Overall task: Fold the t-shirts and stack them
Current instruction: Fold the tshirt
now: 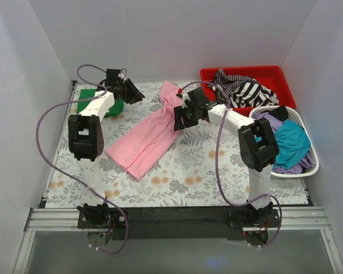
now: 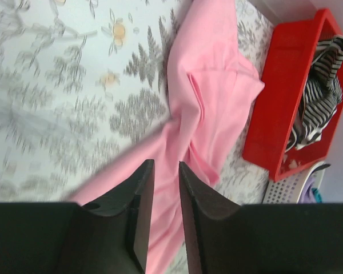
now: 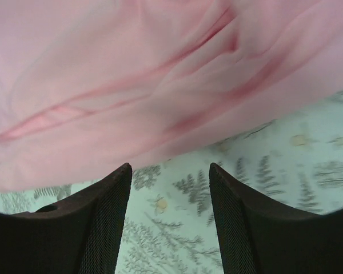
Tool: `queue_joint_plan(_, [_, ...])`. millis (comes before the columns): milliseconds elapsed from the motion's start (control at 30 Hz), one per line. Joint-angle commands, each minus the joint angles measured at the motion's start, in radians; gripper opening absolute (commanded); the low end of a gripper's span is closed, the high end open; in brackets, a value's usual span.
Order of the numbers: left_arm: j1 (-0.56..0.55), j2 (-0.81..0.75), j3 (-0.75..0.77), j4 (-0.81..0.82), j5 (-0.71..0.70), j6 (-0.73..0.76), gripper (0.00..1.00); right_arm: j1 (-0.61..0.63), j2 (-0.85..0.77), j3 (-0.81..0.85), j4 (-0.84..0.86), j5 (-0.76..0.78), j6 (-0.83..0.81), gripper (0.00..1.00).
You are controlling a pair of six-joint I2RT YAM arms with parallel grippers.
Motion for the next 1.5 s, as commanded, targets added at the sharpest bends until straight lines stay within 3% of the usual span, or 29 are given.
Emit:
queue_joint_plan(0, [-0.02, -0.272, -0.159, -0.043, -0.171, 0.119, 0.25, 0.118, -0.063, -0.065, 0.014, -0.032, 0.002, 0.63])
queue_joint_plan(167, [-0.019, -0.523, -0.411, -0.039, -0.275, 0.14, 0.29, 0.267, -0.015, -0.057, 0.021, -0.004, 0.023, 0.62])
queue_joint_plan(300, [-0.017, -0.673, -0.474, -0.078, -0.383, 0.143, 0.36, 0.343, 0.028, 0.027, -0.001, 0.011, 0.037, 0.63])
queue_joint_plan(500, [-0.011, -0.733, -0.511, -0.148, -0.478, 0.154, 0.55, 0.419, 0.189, 0.197, -0.051, 0.017, 0.025, 0.63])
queue_joint_plan(700, [0.021, -0.796, -0.56, -0.15, -0.513, 0.16, 0.58, 0.446, 0.394, 0.41, -0.094, 0.03, 0.002, 0.64])
queue_joint_plan(867, [0.087, -0.833, -0.562, -0.139, -0.461, 0.168, 0.59, 0.46, 0.425, 0.464, -0.117, 0.024, 0.0, 0.64])
queue_joint_plan(1067, [0.141, -0.83, -0.543, -0.144, -0.438, 0.186, 0.59, 0.498, 0.339, 0.273, -0.117, 0.045, 0.016, 0.64])
queue_joint_plan(1300, [0.148, -0.794, -0.536, -0.148, -0.391, 0.186, 0.59, 0.576, 0.108, -0.142, -0.082, 0.125, 0.046, 0.63])
queue_joint_plan(1467, [0.15, -0.778, -0.543, -0.13, -0.351, 0.175, 0.59, 0.593, -0.041, -0.318, -0.055, 0.177, 0.088, 0.63])
